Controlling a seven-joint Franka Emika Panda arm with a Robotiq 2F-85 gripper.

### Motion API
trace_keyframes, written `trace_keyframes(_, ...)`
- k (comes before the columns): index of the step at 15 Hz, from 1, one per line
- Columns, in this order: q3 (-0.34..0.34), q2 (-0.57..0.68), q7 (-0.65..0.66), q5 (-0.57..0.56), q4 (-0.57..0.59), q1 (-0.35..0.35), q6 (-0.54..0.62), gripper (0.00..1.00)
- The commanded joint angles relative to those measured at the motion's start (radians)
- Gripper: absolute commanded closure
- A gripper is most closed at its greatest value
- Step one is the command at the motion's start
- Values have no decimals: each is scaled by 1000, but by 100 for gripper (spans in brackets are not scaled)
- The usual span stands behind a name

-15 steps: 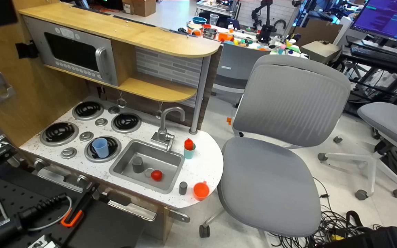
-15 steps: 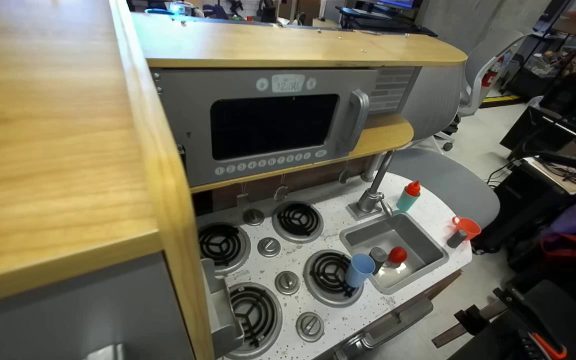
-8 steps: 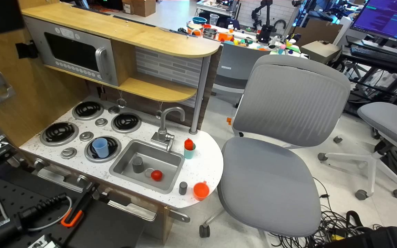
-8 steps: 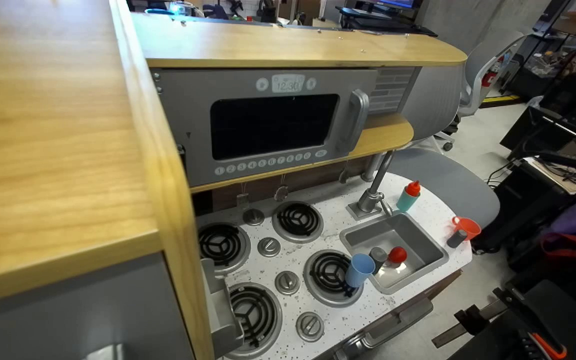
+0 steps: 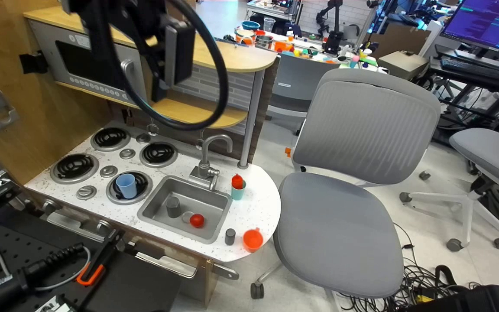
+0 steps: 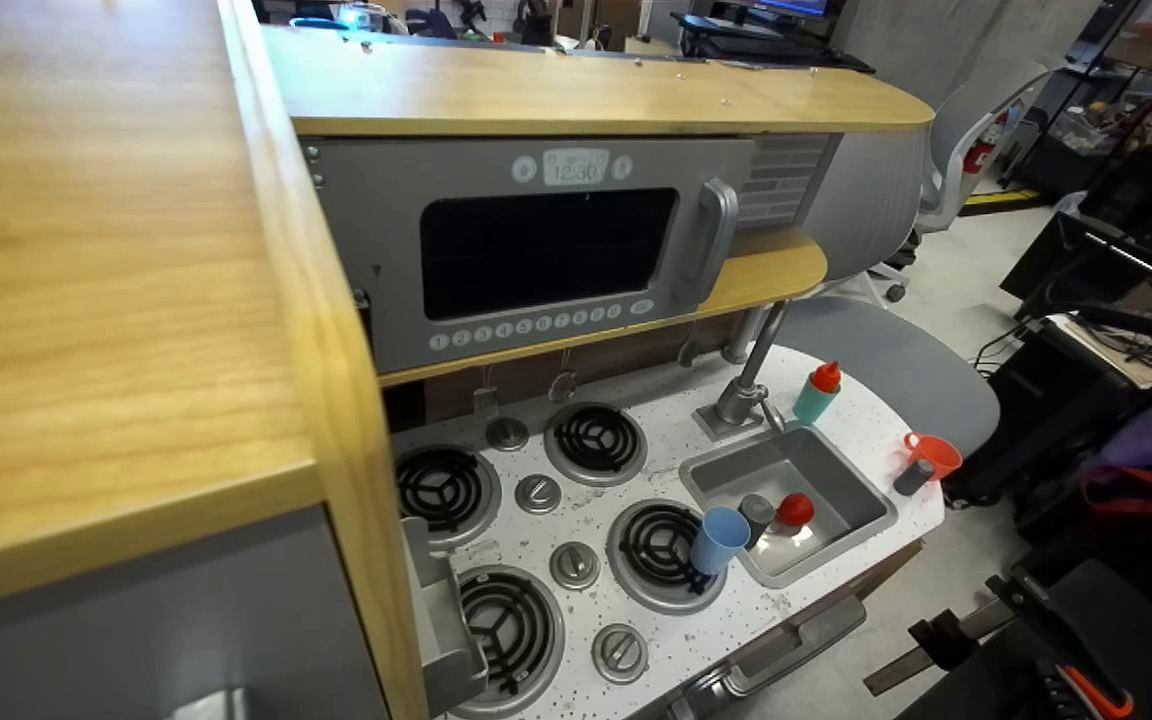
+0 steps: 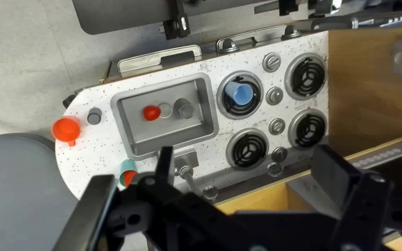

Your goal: Take the sauce bottle out of the blue cup and put it on the counter

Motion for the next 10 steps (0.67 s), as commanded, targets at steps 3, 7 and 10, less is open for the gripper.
trace_keyframes(3,59,345,-12,111,131,-46,247,0)
trace_keyframes(7,125,533,-8,125,236,-112,328,0)
trace_keyframes(10,166,637,13,97,308,-160,342,0)
